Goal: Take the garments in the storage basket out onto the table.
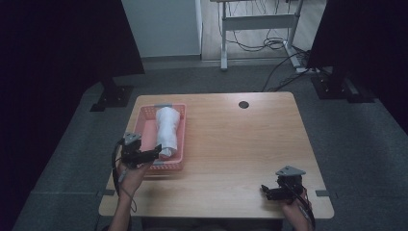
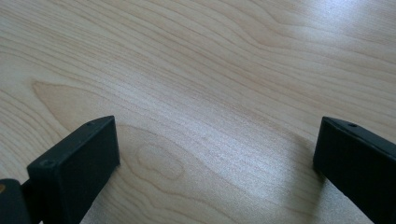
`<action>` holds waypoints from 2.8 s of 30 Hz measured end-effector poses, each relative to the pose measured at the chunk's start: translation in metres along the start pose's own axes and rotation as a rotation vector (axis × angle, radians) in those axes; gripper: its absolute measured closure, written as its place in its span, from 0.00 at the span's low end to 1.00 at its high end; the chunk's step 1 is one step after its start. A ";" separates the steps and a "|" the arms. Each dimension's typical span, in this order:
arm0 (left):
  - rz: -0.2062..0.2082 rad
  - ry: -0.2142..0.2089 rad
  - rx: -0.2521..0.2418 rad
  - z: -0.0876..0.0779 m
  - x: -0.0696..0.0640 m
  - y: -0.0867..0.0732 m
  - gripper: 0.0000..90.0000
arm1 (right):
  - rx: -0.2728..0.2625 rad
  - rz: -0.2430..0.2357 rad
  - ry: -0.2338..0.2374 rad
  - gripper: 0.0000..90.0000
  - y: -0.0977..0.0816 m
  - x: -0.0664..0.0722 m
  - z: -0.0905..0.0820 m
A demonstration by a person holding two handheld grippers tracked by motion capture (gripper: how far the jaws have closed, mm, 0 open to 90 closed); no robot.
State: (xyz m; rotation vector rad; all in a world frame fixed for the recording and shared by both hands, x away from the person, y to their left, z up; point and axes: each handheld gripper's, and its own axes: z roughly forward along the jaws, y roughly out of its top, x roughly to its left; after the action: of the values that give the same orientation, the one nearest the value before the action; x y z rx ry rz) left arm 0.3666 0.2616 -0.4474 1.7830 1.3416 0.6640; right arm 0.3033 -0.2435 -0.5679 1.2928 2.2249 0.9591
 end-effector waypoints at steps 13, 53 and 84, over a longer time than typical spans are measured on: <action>-0.001 0.023 0.026 0.036 -0.001 0.023 0.13 | 0.000 0.000 0.000 0.00 0.000 0.000 0.000; -0.026 0.159 0.259 0.161 0.000 0.056 0.10 | 0.001 -0.011 0.013 0.00 0.001 0.000 0.001; -0.097 0.155 0.297 0.162 0.010 0.050 0.41 | 0.001 -0.014 0.015 0.00 0.001 -0.001 0.001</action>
State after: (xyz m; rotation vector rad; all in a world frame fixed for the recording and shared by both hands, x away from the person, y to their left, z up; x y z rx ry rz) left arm 0.5241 0.2199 -0.4953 1.9139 1.6934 0.5825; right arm 0.3047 -0.2433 -0.5678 1.2732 2.2430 0.9655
